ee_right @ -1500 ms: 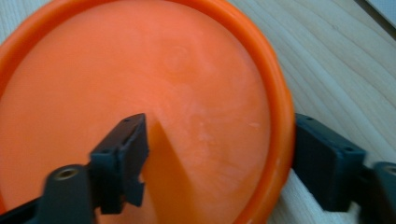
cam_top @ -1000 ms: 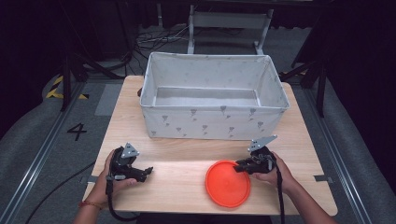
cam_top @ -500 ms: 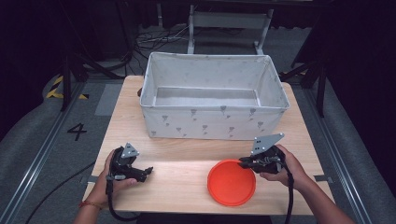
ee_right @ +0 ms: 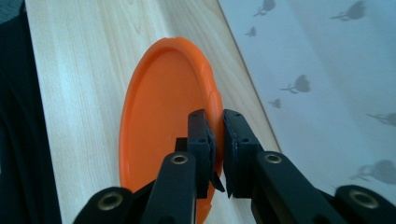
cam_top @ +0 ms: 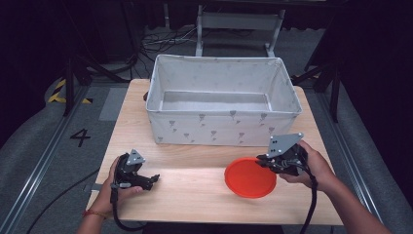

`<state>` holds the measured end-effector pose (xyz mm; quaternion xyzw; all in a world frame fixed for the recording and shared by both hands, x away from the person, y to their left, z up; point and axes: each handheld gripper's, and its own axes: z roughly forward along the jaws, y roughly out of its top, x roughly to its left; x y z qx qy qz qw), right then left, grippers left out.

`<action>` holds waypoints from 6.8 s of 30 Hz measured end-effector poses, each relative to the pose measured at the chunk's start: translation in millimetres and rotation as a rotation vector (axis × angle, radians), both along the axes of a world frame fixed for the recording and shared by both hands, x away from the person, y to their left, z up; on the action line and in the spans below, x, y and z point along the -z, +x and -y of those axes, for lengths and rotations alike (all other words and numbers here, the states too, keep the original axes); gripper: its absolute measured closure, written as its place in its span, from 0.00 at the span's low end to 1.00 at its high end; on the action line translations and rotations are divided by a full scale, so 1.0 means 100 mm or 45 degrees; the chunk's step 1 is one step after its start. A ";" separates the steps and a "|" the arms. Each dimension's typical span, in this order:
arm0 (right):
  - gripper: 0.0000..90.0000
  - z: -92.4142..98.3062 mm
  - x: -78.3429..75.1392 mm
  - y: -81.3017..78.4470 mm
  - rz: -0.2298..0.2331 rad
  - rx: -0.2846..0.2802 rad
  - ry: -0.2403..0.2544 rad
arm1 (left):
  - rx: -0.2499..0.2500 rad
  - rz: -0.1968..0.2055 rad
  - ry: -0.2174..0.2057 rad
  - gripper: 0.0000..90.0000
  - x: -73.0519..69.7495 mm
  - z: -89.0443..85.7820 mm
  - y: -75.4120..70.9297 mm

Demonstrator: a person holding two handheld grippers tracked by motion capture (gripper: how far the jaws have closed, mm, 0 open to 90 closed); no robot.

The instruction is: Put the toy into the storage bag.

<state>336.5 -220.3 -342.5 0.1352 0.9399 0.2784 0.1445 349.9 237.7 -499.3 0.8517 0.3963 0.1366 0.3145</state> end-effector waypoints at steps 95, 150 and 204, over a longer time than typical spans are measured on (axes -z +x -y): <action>0.91 0.10 -0.98 1.94 0.039 0.054 -0.108 | -0.011 -0.003 -0.007 0.01 0.00 0.00 -0.02; 0.72 0.10 -0.66 1.74 -0.107 0.034 -0.201 | -0.011 -0.001 -0.005 0.01 0.00 0.00 -0.02; 0.28 0.62 -0.57 0.53 0.240 0.388 0.084 | 0.002 -0.004 -0.010 0.00 0.00 -0.01 -0.01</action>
